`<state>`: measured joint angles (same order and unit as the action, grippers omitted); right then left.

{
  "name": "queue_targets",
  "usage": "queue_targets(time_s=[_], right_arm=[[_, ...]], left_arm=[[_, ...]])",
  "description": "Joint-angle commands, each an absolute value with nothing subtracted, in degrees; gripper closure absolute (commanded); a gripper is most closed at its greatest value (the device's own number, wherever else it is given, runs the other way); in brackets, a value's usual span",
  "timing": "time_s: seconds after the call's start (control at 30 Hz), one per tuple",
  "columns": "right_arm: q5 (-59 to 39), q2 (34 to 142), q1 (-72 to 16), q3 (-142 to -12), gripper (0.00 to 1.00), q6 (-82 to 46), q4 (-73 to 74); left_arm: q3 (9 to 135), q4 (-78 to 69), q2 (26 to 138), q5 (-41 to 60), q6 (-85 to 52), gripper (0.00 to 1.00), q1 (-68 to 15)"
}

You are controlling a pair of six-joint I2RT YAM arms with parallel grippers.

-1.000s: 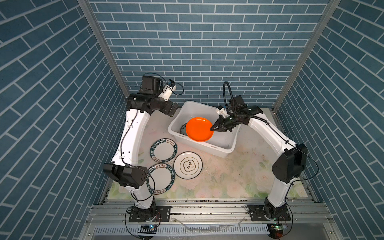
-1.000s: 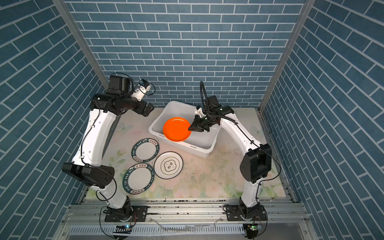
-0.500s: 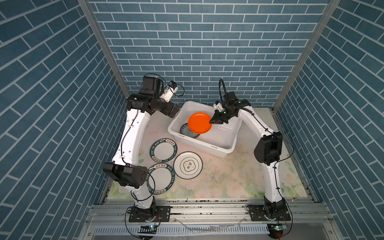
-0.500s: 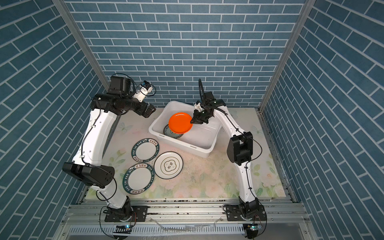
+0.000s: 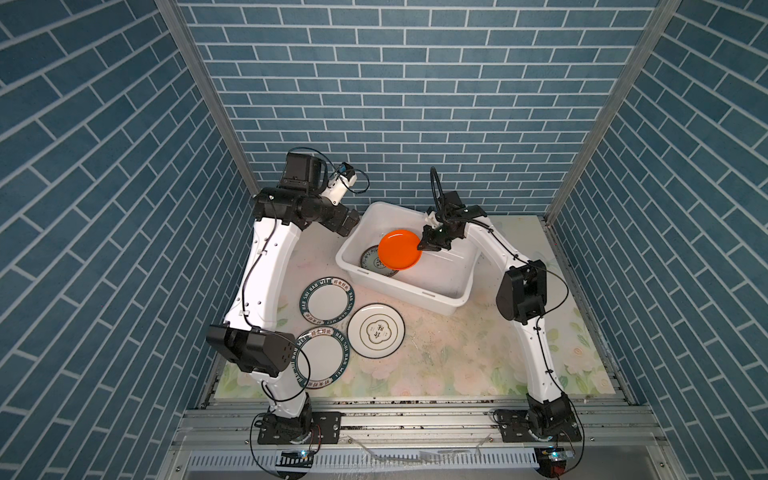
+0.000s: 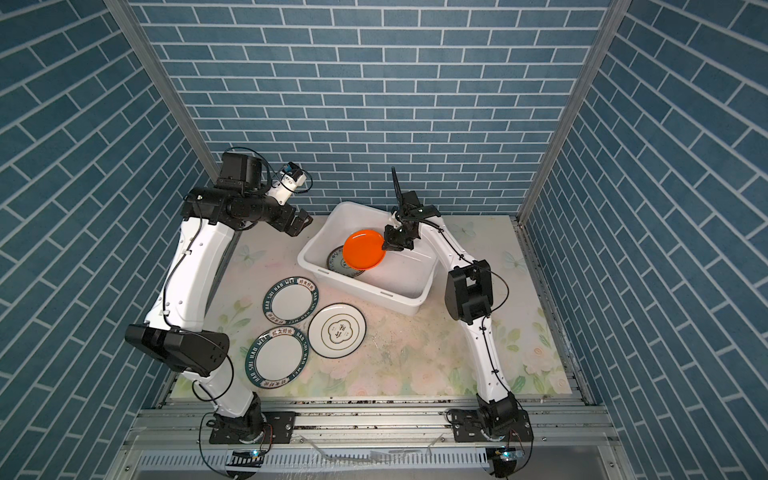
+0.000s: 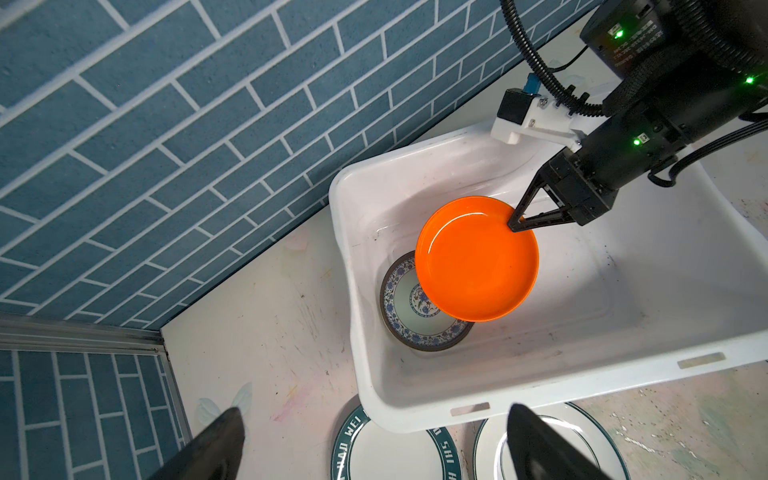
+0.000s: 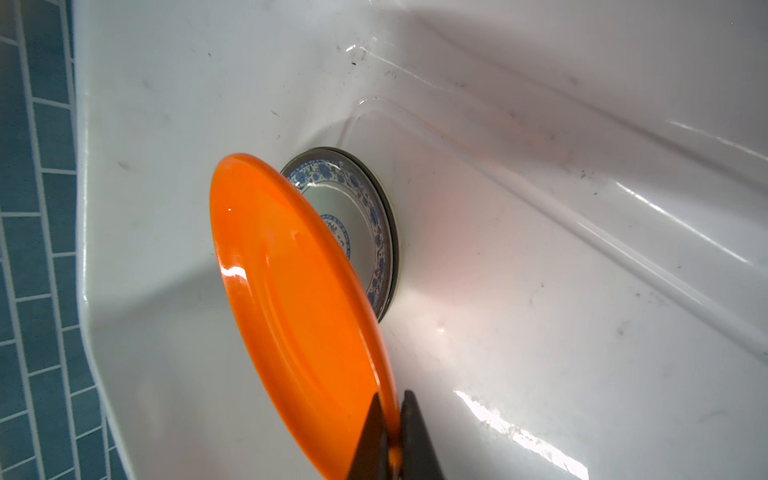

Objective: Place the plates into the plastic bin on the countertop
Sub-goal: 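Lower the orange plate onto the floral plate inside the bin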

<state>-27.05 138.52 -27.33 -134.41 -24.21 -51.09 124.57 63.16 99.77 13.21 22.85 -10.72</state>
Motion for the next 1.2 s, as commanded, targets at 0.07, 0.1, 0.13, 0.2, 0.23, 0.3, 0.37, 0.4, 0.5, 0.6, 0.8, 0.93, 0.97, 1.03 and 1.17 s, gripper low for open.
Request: queue_targets(time_s=[0.07, 0.1, 0.13, 0.2, 0.23, 0.3, 0.37, 0.4, 0.5, 0.6, 0.8, 0.93, 0.97, 1.03, 1.17], right_arm=[[-23.97, 140.78, -28.82, -136.47, 1.0, -28.11, -46.47], [-23.74, 141.08, -28.9, -136.75, 1.0, -28.65, -46.32], [-23.77, 141.58, -28.91, -137.19, 1.0, -29.2, -46.32], [-24.01, 142.64, -29.03, -138.04, 1.0, -29.77, -46.64], [-23.99, 142.95, -29.17, -138.24, 1.0, -30.01, -46.63], [-24.06, 143.48, -29.44, -138.32, 1.0, -30.59, -46.45], [-24.08, 143.96, -29.61, -138.47, 1.0, -31.48, -46.24], [-24.17, 144.26, -29.75, -138.64, 1.0, -31.84, -46.14], [-24.21, 145.25, -29.92, -139.51, 1.0, -32.72, -46.31], [-24.39, 146.27, -30.23, -140.7, 1.0, -33.2, -46.95], [-25.29, 147.87, -30.85, -141.97, 1.0, -34.44, -47.07], [-25.83, 148.87, -31.1, -142.99, 0.99, -35.02, -47.11], [-25.97, 149.0, -31.2, -143.07, 0.99, -35.14, -47.11], [-26.34, 149.41, -31.37, -143.27, 0.98, -35.42, -47.19], [-26.75, 149.94, -31.64, -143.29, 0.97, -35.93, -47.19]], left_arm=[[124.11, 64.29, 100.55, 14.55, 23.08, 0.01, -10.41], [124.02, 64.17, 100.55, 14.59, 23.18, 0.0, -10.41], [123.93, 64.17, 100.55, 14.67, 23.12, 0.0, -10.46], [123.79, 64.17, 100.56, 14.98, 23.12, 0.0, -10.44], [123.71, 64.12, 100.58, 15.15, 23.12, 0.01, -10.45], [123.65, 64.07, 100.52, 15.38, 23.27, 0.01, -10.4], [123.36, 63.81, 100.55, 15.47, 23.52, 0.0, -10.38], [123.22, 63.65, 100.55, 15.55, 23.63, 0.0, -10.37], [121.67, 62.31, 99.87, 15.64, 23.95, 0.0, -10.37], [121.03, 61.83, 99.73, 16.11, 24.26, 0.0, -10.21], [120.59, 61.52, 99.62, 17.52, 23.67, 0.0, -9.33], [120.27, 61.49, 99.62, 17.8, 23.6, 0.0, -8.97], [120.22, 61.44, 99.65, 17.86, 23.55, 0.01, -8.88], [120.13, 61.5, 99.64, 18.1, 23.56, 0.0, -8.74], [119.75, 61.27, 99.67, 18.33, 23.38, 0.0, -8.57]])
